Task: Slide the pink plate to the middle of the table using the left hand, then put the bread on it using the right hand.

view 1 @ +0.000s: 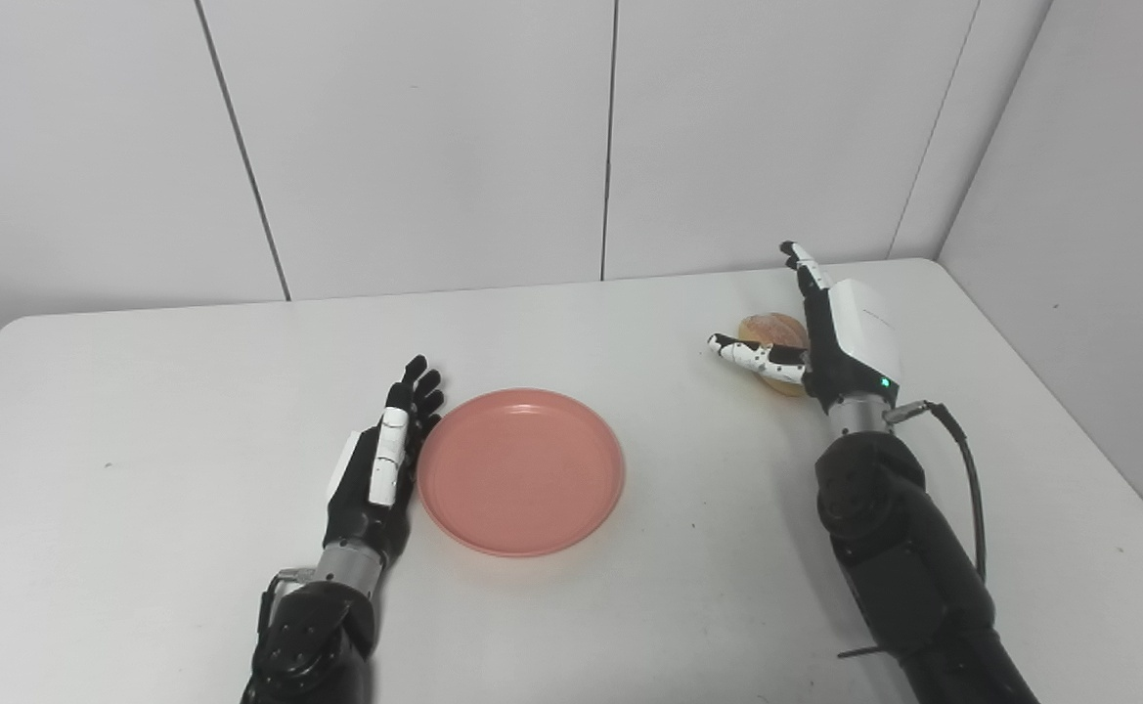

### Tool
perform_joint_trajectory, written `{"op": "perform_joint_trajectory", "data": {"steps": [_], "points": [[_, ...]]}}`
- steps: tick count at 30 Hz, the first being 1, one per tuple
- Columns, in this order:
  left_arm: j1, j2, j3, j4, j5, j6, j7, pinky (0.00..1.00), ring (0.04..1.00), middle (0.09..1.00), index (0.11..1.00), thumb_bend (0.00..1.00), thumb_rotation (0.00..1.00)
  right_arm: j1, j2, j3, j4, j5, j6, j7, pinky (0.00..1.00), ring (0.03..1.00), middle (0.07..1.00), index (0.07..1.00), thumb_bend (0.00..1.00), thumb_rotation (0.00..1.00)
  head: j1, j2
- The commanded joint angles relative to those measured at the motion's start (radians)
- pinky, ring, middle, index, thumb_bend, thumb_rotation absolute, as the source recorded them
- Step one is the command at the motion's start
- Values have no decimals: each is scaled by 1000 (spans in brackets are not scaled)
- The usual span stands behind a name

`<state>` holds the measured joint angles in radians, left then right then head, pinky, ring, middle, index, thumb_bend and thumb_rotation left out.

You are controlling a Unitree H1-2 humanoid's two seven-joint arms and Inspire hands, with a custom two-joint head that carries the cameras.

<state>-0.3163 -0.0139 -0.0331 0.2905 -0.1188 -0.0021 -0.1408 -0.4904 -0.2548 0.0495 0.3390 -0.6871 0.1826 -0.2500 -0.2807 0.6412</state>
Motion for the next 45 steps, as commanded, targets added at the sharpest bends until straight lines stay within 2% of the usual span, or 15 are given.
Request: {"op": "perform_joint_trajectory", "data": {"steps": [1, 5, 13, 19, 23, 24, 25, 26, 27, 29, 33, 39, 40, 42, 45], "points": [[-18, -8, -2, 0, 3, -12, 1, 1000, 986, 979, 984, 777, 1000, -72, -34, 4, 11, -8, 8, -23, 751, 840, 866, 897, 787, 428, 2, 0], [-14, -10, -6, -10, 12, -3, 7, 1000, 985, 976, 983, 776, 1000, -99, -51, 12, 81, -4, -4, -43, 758, 839, 855, 889, 787, 375, 6, 3], [-12, -10, -5, -9, 12, -8, 4, 1000, 993, 982, 986, 769, 1000, -124, -71, 61, 159, -22, 17, -48, 782, 861, 881, 892, 762, 324, 8, 5], [-10, -10, -4, -11, 7, -4, 1, 1000, 992, 981, 985, 768, 1000, -132, -62, 69, 209, 0, -18, -91, 684, 791, 825, 836, 721, 197, 11, 8], [-8, -13, -4, -19, 7, 0, 4, 1000, 989, 978, 982, 775, 1000, -126, -61, 67, 214, 34, -66, -120, 508, 609, 688, 734, 609, 18, 9, 9], [-7, -13, -4, -20, 8, 0, 5, 1000, 988, 978, 981, 775, 1000, -124, -61, 67, 212, 42, -71, -121, 487, 586, 665, 712, 586, 9, 10, 10], [-7, -13, -4, -21, 10, 1, 6, 1000, 990, 980, 981, 776, 1000, -121, -57, 60, 206, 58, -71, -119, 429, 528, 575, 680, 561, 2, 10, 10], [-7, -12, -6, -22, 12, 3, 6, 1000, 990, 980, 981, 776, 1000, -120, -54, 54, 202, 72, -71, -120, 429, 528, 575, 680, 561, 2, 11, 10], [-7, -12, -6, -22, 14, 5, 7, 1000, 992, 980, 982, 781, 1000, -118, -51, 50, 200, 84, -73, -123, 360, 456, 522, 660, 553, 1, 11, 10], [-6, -12, -8, -23, 15, 5, 7, 1000, 991, 981, 983, 787, 1000, -113, -51, 50, 194, 94, -84, -137, 268, 354, 487, 527, 529, 0, 12, 12], [-4, -14, -6, -22, 13, 0, 7, 1000, 987, 978, 980, 784, 1000, -105, -49, 53, 176, 103, -89, -152, 182, 265, 473, 490, 523, 0, 16, 13], [-2, -14, -6, -27, 12, 3, 8, 1000, 983, 976, 980, 782, 1000, -98, -43, 51, 161, 115, -113, -176, 166, 240, 471, 488, 524, 0, 19, 14], [-2, -15, -6, -28, 9, 5, 7, 1000, 983, 974, 979, 777, 1000, -97, -42, 52, 155, 116, -117, -181, 204, 288, 475, 488, 524, 0, 19, 15], [0, -14, -7, -31, 10, 5, 6, 1000, 983, 974, 979, 773, 1000, -92, -35, 49, 138, 126, -127, -187, 225, 313, 477, 488, 524, 0, 19, 15], [1, -15, -7, -34, 9, 10, 6, 1000, 983, 974, 978, 774, 1000, -81, -10, 15, 99, 189, -138, -175, 283, 370, 442, 527, 518, 0, 20, 14]]}}
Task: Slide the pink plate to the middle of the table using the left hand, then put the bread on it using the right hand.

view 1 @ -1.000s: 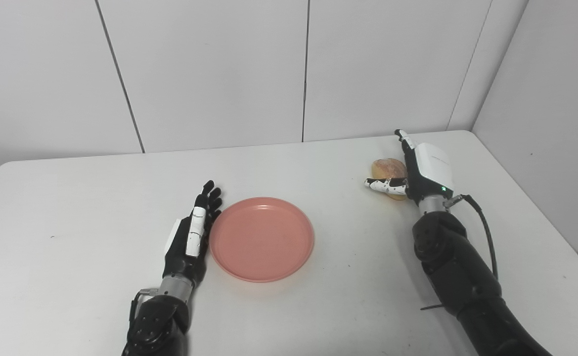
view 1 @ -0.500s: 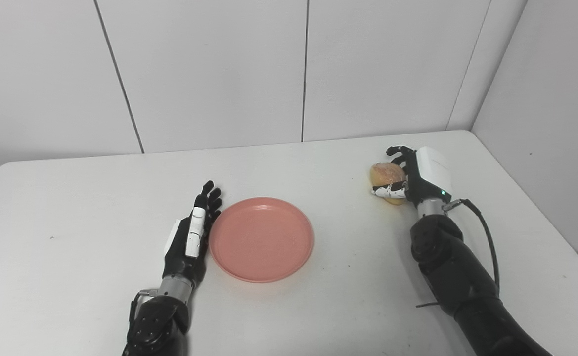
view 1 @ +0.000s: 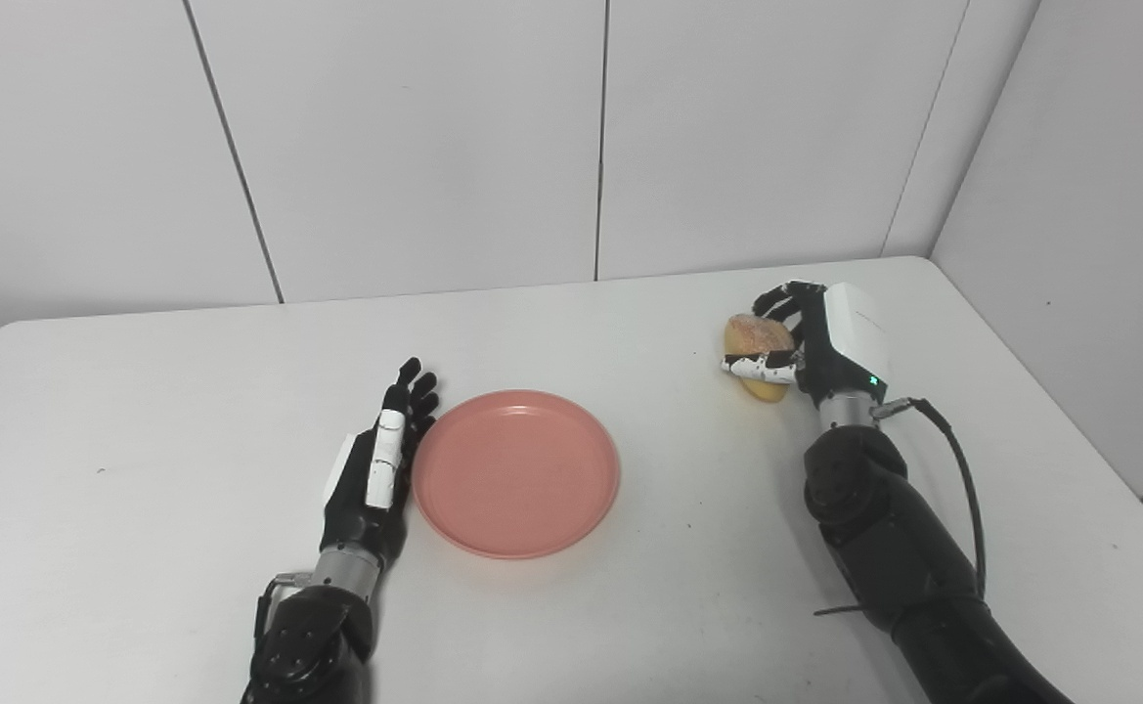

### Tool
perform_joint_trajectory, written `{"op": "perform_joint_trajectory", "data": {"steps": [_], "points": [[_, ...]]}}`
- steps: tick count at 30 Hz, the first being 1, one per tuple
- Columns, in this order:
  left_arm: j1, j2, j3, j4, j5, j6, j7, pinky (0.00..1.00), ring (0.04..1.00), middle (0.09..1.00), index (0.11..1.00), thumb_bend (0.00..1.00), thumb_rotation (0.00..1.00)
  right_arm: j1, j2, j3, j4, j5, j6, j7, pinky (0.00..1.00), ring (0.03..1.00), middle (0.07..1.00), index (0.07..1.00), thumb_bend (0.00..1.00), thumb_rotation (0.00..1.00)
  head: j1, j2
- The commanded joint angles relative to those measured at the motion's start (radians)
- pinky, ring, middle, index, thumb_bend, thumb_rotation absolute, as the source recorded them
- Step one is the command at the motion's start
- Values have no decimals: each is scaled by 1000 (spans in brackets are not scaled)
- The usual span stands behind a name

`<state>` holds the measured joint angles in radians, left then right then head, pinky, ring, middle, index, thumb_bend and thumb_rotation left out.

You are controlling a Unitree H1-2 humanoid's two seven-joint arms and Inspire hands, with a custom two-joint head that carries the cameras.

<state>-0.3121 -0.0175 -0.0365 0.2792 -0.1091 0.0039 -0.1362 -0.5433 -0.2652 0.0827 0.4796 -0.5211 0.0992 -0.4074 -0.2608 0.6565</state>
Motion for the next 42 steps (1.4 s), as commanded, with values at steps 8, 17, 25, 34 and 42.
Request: {"op": "perform_joint_trajectory", "data": {"steps": [8, 17, 25, 34, 42], "points": [[-5, -9, -5, -21, 3, 3, 0, 1000, 981, 973, 979, 782, 1000, 38, 74, -31, -259, 122, -8, 85, 330, 403, 455, 527, 521, 0, 6, 4], [-5, -10, -2, -28, 4, 12, 7, 1000, 991, 980, 984, 773, 1000, 88, 162, 30, -457, 121, 49, 209, 334, 409, 456, 523, 520, 0, 5, 9], [-5, -9, -3, -28, 8, 3, 7, 1000, 1000, 1000, 996, 766, 1000, 120, 221, 121, -511, 88, 41, 283, 341, 416, 460, 520, 521, 0, 10, 11], [-3, -14, -8, -30, 18, 7, 20, 1000, 1000, 1000, 1000, 771, 1000, 134, 255, 194, -477, 52, 32, 323, 341, 411, 446, 528, 520, 0, 18, 13], [-4, -29, -4, -20, 37, -24, 47, 1000, 1000, 1000, 1000, 771, 1000, 137, 236, 249, -408, 23, -62, 329, 342, 409, 438, 531, 519, 0, 32, 19]]}}
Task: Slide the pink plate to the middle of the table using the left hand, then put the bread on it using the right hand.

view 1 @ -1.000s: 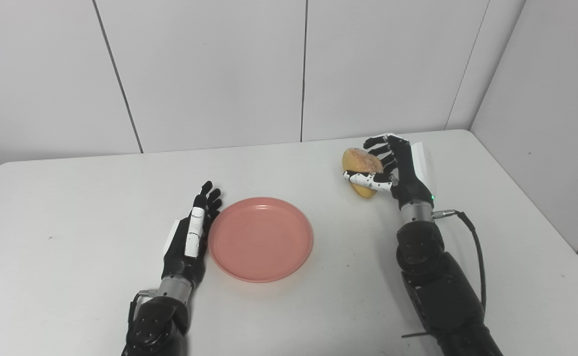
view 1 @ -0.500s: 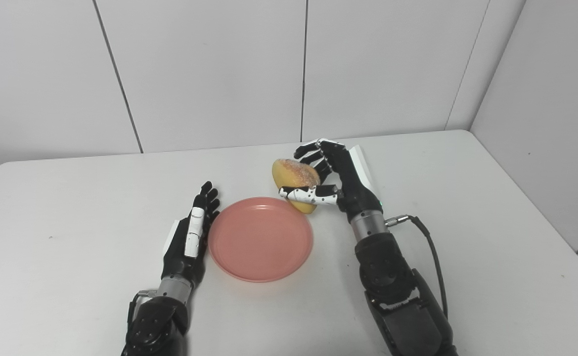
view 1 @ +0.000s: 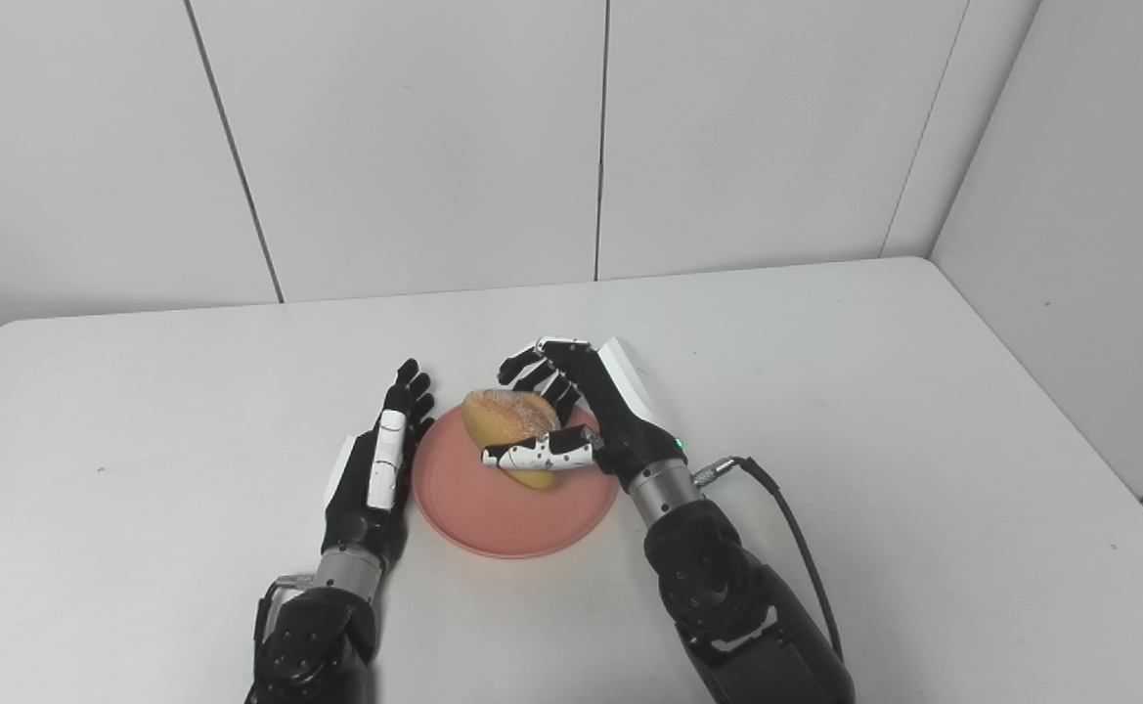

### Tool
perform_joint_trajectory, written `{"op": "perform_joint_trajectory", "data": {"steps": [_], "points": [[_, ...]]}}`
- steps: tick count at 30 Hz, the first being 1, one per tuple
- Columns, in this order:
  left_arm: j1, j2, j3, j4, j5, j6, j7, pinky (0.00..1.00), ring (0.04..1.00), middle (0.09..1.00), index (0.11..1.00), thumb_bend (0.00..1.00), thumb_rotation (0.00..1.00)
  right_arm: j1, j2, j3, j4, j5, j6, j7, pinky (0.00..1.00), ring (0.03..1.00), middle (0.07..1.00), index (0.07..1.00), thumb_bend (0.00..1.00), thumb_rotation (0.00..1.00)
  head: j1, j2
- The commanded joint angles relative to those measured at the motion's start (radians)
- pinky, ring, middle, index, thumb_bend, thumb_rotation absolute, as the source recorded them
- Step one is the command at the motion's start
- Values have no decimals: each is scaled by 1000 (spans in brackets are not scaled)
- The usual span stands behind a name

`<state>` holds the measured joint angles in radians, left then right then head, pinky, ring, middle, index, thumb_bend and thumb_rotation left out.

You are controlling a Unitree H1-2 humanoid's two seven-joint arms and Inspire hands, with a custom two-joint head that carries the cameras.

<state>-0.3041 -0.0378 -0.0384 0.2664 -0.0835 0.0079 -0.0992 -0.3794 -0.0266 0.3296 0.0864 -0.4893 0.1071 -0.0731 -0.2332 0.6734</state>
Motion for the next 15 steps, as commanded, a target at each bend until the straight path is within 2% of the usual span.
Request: {"op": "perform_joint_trajectory", "data": {"steps": [1, 2, 3, 7, 15], "points": [[-13, -11, -1, -6, 13, -30, 14, 1000, 1000, 1000, 1000, 766, 1000, -28, -5, 6, -7, -10, -79, -6, 326, 393, 431, 532, 518, 0, 5, 2], [-14, -15, 2, -5, 8, -27, 16, 1000, 1000, 1000, 1000, 763, 1000, -30, -8, 13, 3, -19, -85, -7, 318, 385, 428, 532, 518, 0, 10, 4], [-14, -18, 3, -5, 5, -25, 17, 1000, 1000, 1000, 1000, 756, 1000, -31, -11, 18, 9, -26, -89, -9, 268, 336, 461, 503, 523, 0, 10, 4], [-15, -20, 2, 1, 13, -35, 23, 1000, 1000, 1000, 1000, 751, 1000, -37, -22, 39, 25, -55, -86, 3, 239, 311, 476, 490, 524, 0, 17, 6], [-10, -26, 0, 8, 25, -55, 33, 1000, 1000, 1000, 1000, 748, 1000, -62, -47, 82, 105, -144, -148, -37, 254, 329, 479, 489, 524, 0, 19, 10]]}}
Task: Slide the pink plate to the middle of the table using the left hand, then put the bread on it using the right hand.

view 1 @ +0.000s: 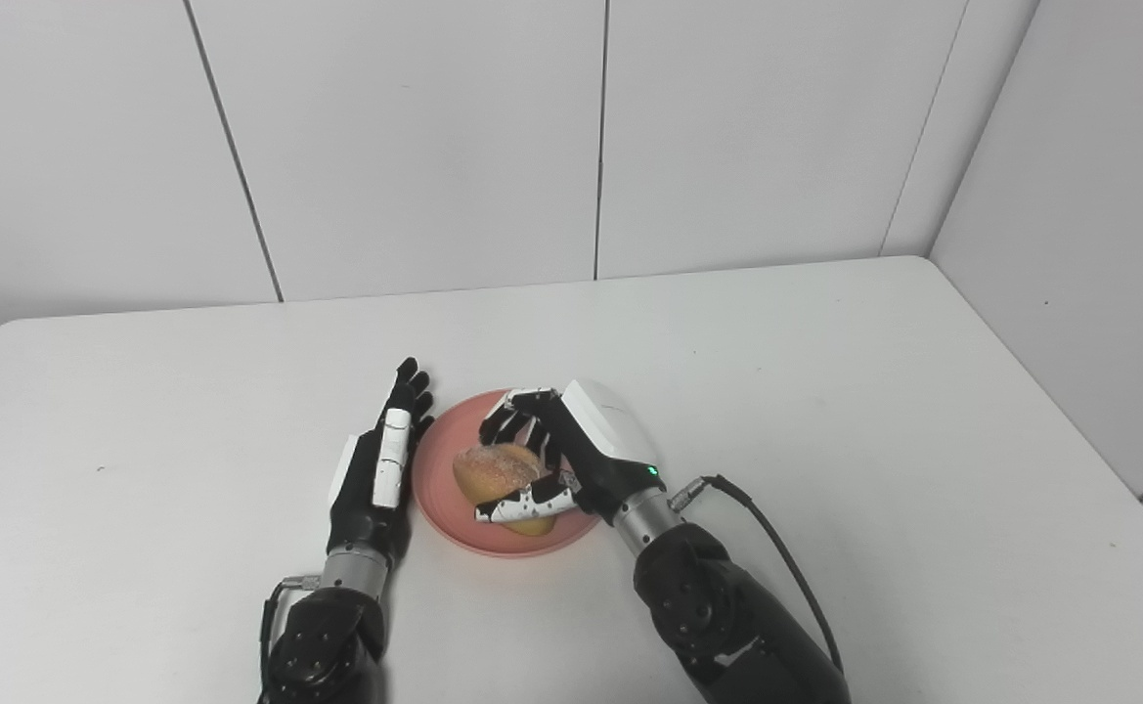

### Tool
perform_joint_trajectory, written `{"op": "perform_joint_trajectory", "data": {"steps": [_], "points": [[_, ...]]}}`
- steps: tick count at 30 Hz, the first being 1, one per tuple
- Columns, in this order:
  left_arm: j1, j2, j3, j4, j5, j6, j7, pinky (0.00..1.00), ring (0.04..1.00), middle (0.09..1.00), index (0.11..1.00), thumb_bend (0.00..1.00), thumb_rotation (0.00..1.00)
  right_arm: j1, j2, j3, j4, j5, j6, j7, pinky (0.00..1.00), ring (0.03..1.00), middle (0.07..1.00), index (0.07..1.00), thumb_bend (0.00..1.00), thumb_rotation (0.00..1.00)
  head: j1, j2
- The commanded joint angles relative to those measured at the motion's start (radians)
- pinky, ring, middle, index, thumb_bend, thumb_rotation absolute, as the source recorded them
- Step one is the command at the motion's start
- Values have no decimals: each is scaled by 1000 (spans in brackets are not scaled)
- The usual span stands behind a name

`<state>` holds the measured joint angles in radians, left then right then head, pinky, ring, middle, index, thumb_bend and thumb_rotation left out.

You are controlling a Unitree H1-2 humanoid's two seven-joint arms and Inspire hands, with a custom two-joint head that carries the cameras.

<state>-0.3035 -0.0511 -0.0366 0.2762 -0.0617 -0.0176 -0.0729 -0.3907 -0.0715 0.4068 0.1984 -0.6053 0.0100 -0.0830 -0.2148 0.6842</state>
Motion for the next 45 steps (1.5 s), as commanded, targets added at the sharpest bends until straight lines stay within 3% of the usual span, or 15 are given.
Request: {"op": "perform_joint_trajectory", "data": {"steps": [1, 7, 10, 11, 12, 13, 16, 17, 20, 27, 34, 39, 45], "points": [[-11, -12, -2, 0, 4, -30, 7, 1000, 1000, 1000, 1000, 750, 1000, -53, -4, 7, 2, -42, -57, -36, 259, 336, 479, 489, 524, 0, 1, 0], [-6, -7, -3, -5, 6, -24, 4, 1000, 1000, 1000, 1000, 768, 1000, -68, -9, 24, 45, -117, -91, -97, 284, 360, 448, 521, 518, 0, 0, 2], [-8, -3, -2, -4, 4, -21, 3, 1000, 1000, 1000, 1000, 768, 1000, -73, -7, 29, 78, -156, -126, -166, 411, 502, 465, 525, 517, 1, 0, 3], [-9, -2, 0, -2, 2, -22, 1, 1000, 1000, 1000, 1000, 766, 1000, -74, -6, 31, 84, -163, -132, -179, 499, 594, 609, 510, 510, 87, -1, 3], [-10, -3, 2, 1, -2, -25, 1, 1000, 1000, 1000, 1000, 764, 1000, -74, -8, 33, 86, -172, -134, -185, 547, 640, 671, 504, 507, 118, -1, 3], [-11, -4, 4, 1, -5, -24, 0, 1000, 1000, 1000, 1000, 762, 1000, -74, -10, 36, 88, -180, -135, -189, 617, 708, 749, 662, 548, 245, -1, 2], [-10, -2, 5, -8, -9, -13, -5, 1000, 1000, 1000, 1000, 766, 1000, -75, -15, 42, 88, -199, -137, -192, 726, 810, 858, 812, 603, 532, 0, 4], [-9, -1, 5, -10, -9, -10, -6, 1000, 1000, 1000, 1000, 767, 1000, -74, -17, 44, 84, -202, -134, -186, 730, 814, 861, 815, 605, 542, -1, 4], [-9, -2, 8, -13, -16, -6, -9, 1000, 1000, 1000, 1000, 766, 1000, -73, -24, 47, 73, -204, -131, -167, 837, 883, 925, 879, 639, 722, -1, 4], [-9, -2, 9, -16, -15, 1, -9, 1000, 1000, 1000, 1000, 775, 1000, -53, -38, 44, 27, -179, -141, -127, 981, 969, 989, 952, 680, 845, -1, 4], [-9, -3, 10, -18, -9, -6, -5, 1000, 1000, 1000, 1000, 771, 1000, -12, -30, 5, -34, -99, -158, -120, 968, 958, 978, 958, 697, 878, 2, 5], [-10, -6, 18, -20, -2, -25, 8, 1000, 1000, 1000, 1000, 752, 1000, 36, -1, -60, -100, -1, -128, -102, 930, 958, 989, 989, 634, 874, 5, 4], [-15, 9, 14, -21, 18, -43, 14, 1000, 1000, 1000, 1000, 733, 1000, 77, 30, -144, -126, 127, -121, -72, 937, 986, 1000, 1000, 607, 958, 21, 5]]}}
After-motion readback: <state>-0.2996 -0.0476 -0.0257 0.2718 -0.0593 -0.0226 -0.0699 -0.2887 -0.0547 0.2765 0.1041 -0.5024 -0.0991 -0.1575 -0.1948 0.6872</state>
